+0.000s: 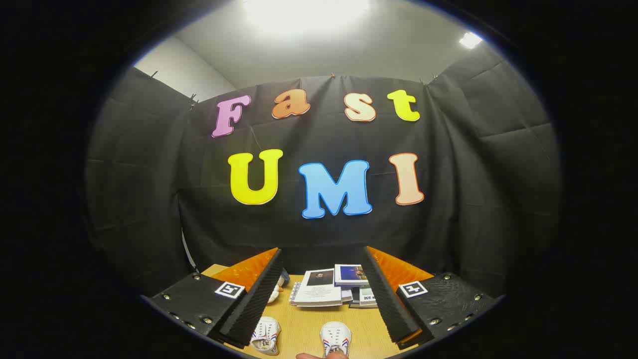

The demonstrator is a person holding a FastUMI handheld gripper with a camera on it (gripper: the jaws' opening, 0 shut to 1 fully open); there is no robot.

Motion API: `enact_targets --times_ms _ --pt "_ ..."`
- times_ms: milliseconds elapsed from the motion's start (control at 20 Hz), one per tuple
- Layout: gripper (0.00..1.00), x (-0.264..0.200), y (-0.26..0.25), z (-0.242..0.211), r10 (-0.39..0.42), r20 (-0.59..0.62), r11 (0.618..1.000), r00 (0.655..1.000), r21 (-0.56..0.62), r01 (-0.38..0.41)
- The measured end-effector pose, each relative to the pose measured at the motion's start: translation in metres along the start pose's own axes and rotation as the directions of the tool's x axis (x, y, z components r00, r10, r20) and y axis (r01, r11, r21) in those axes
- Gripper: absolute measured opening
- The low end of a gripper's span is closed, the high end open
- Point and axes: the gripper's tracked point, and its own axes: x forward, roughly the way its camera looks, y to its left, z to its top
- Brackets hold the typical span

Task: Open the storage box then place both shoes into the box .Put the left shoe in first, then the right shoe, with the right side of both shoes facing outward in a uniform manner.

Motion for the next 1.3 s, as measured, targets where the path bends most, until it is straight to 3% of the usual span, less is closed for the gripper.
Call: enact_targets --times_ms 1300 --pt "0.97 0.0035 -0.0027 -0.0083 -0.004 -0.018 1.000 1.000 0.008 0.005"
